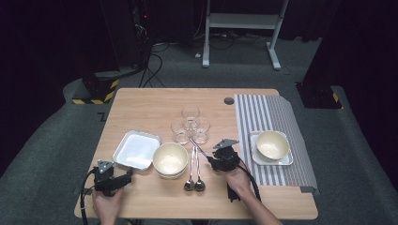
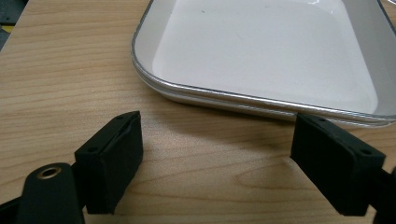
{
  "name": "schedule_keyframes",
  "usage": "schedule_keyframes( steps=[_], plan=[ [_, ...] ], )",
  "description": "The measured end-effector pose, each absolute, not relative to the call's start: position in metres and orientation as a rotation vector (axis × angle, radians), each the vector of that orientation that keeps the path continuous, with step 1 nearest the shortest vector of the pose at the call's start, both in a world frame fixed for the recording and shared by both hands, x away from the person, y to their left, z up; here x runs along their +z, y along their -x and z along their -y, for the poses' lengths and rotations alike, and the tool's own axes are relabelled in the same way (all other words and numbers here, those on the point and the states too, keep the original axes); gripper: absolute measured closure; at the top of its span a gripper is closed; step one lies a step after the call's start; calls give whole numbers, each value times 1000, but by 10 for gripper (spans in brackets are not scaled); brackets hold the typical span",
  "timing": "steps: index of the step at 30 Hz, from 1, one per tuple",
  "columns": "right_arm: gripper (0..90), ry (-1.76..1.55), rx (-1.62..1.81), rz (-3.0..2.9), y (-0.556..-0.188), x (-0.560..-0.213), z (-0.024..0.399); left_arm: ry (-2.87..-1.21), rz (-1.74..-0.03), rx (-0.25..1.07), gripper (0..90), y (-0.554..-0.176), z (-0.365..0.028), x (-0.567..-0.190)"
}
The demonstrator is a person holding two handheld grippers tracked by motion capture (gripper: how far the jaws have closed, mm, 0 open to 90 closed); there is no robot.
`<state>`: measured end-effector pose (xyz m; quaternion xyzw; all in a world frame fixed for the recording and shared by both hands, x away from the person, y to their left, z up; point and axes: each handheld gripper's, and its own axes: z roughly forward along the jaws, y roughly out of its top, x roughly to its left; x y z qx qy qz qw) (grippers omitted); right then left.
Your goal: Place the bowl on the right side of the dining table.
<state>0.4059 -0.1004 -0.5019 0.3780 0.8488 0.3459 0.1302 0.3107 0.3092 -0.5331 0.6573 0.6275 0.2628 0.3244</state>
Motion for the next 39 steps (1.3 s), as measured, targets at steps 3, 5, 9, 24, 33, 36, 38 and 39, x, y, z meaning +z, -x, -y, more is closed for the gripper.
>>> schedule_keyframes(
  steps=[3,5,9,24,33,36,38,39],
  plan=[
    [639,-1101,1007,-2463,-401,-501,106,-1723,-1646,689,171,-311,-309,-533],
    [632,-1107,1007,-2461,-395,-500,112,-1725,-1646,690,172,-311,-309,-533],
    [627,-1109,1004,-2457,-391,-500,118,-1726,-1646,690,172,-311,-309,-533],
    [601,-1141,983,-2463,-390,-511,123,-1725,-1646,690,171,-311,-309,-533],
    [608,-1134,962,-2476,-390,-515,121,-1722,-1646,688,171,-311,-309,-533],
    [614,-1119,957,-2470,-389,-516,121,-1722,-1646,687,172,-311,-309,-533],
    [618,-1122,954,-2469,-388,-516,121,-1723,-1646,688,172,-311,-309,-533],
    [622,-1118,955,-2468,-388,-516,121,-1723,-1645,689,172,-311,-309,-533]
  ],
)
